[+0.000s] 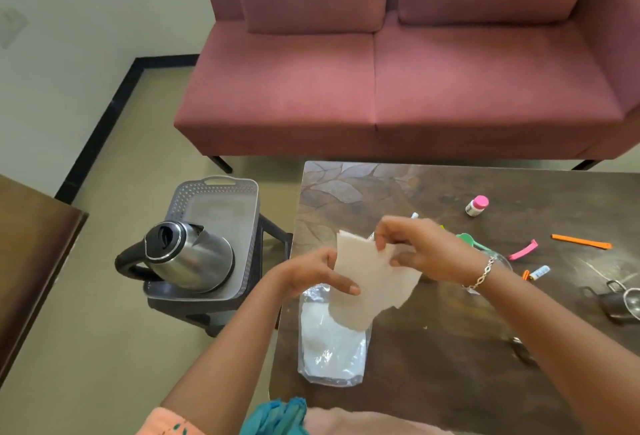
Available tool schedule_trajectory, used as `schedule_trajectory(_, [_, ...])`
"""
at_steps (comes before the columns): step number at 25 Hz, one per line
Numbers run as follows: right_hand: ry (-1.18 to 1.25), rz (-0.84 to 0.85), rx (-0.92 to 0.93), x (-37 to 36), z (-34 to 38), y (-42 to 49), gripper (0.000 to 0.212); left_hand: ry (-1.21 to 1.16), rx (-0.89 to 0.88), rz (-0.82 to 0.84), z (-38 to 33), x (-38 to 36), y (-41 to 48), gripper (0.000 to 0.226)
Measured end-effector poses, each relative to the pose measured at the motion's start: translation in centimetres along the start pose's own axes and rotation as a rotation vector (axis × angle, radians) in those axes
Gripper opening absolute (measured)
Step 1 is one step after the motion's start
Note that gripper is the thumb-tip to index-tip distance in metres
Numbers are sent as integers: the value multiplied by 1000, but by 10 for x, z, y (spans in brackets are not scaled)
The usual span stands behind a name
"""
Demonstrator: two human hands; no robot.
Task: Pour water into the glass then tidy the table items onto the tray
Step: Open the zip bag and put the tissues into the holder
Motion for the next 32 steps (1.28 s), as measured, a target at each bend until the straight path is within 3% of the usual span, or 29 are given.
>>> schedule_trajectory(6, [262,8,-172,33,-43,8,42,-249,-43,-212,-7,28,-15,33])
schedule_trajectory(12, [590,-126,-228,42,-65,0,38,-197,1,-378,-11,42,-24,24])
schedule_trajectory(14, [636,-97,-229,39,-67,-2,39,-217,4,-440,-12,44,-25,22])
schedule_trajectory(18, [667,-25,-263,26,-77,-6,48,-243,8,-491,-17,45,-24,18])
schedule_trajectory(25, [716,-185,-282,50,-88,-13,19,-265,-20,-719,-19,59,-30,15])
schedule_trajectory(29, [672,-202,-230,53,-88,-15,32,-296,-81,-676,-27,54,-28,8])
schedule_trajectory(32, [614,-298,-220,60,-88,-18,30,-240,-103,-673,-34,49,-26,20])
Point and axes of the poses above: each hand's wrist, its own y-axis towards the middle knuckle, its own x-axis out of the back of the hand, z = x × y, the point moved 9 cm from there along y, towards the middle knuckle
